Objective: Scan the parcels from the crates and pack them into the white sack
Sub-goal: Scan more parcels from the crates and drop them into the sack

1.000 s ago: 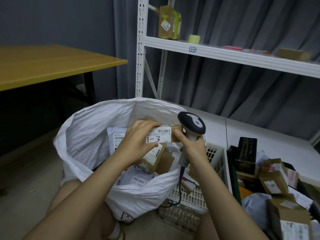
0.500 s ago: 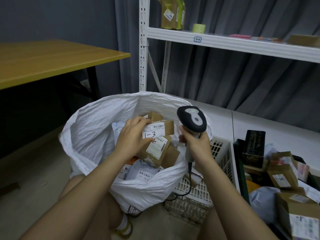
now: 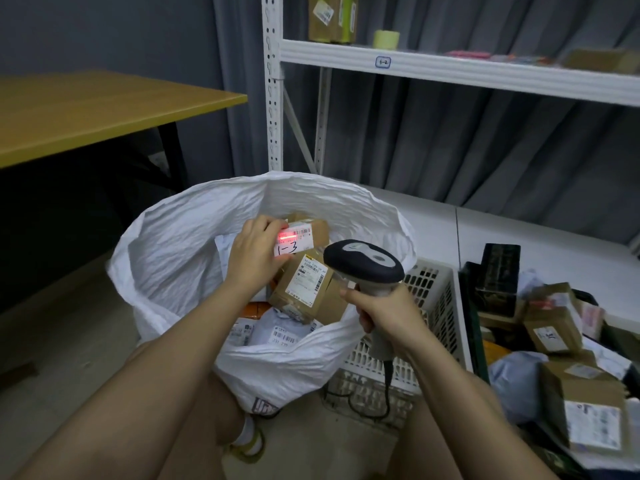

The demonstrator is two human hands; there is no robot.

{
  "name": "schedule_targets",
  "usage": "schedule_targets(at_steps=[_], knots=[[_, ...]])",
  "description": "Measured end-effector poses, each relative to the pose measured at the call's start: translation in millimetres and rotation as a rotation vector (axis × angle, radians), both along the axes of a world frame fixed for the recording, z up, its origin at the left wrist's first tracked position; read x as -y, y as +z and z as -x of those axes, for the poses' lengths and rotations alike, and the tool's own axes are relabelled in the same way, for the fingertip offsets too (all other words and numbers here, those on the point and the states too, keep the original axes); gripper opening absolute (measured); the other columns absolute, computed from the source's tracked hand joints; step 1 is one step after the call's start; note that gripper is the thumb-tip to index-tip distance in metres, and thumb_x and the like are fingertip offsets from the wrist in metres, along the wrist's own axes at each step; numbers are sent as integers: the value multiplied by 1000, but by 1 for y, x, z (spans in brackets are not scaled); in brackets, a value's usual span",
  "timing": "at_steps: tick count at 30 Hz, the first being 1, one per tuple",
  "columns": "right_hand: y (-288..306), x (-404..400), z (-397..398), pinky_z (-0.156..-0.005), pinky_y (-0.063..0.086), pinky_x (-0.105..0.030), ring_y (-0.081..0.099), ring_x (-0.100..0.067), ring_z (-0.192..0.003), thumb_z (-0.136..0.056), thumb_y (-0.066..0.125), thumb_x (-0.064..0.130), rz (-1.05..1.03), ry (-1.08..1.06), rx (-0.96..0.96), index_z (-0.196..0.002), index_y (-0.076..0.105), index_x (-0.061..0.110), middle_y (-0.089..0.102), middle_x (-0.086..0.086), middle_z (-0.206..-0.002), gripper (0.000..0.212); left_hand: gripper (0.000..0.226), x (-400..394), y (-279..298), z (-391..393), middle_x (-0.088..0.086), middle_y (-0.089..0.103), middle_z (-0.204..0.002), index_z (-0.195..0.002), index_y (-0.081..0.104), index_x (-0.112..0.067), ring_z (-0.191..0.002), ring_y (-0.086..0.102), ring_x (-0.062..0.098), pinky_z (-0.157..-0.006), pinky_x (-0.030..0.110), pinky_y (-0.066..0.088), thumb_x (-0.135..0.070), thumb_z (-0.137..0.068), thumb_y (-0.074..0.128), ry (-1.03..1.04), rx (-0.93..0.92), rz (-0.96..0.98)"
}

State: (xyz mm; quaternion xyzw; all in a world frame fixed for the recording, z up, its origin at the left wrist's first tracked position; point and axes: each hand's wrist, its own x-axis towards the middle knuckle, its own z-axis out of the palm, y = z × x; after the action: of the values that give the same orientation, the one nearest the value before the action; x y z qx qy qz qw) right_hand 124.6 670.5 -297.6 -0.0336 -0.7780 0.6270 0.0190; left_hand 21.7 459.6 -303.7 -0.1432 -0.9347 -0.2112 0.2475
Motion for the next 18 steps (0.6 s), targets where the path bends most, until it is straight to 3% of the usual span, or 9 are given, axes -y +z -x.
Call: schedule_targets(at_steps=[10,16,18], knots=[[0,-2,-1,-50,38,-30,42,-19,-40,-80,77,17,30,-5,-15,-58,56,4,48,-12,-48,33,58,-1,1,-5,7,54,-117,-124,55,-12,-109,45,26,-83,34,39,-25,-73,80,-2,-2,4],[1,-5,-1,-54,41,-32,47,-20,-45,-78,78,22,45,-9,5,-67,61,-7,52,-14,-52,35,58,-1,0,-7,6,54,-116,-124,56,-12,-110,45,25,-84,34,38,-28,-74,79,-7,10,-2],[1,-8,2,-53,42,-30,48,-17,-46,-79,77,18,117,-92,11,-67,63,0,54,-8,-50,26,58,-1,-1,-7,6,54,-118,-123,56,-13,-110,45,25,-84,35,37,-32,-73,79,-2,38,-8]])
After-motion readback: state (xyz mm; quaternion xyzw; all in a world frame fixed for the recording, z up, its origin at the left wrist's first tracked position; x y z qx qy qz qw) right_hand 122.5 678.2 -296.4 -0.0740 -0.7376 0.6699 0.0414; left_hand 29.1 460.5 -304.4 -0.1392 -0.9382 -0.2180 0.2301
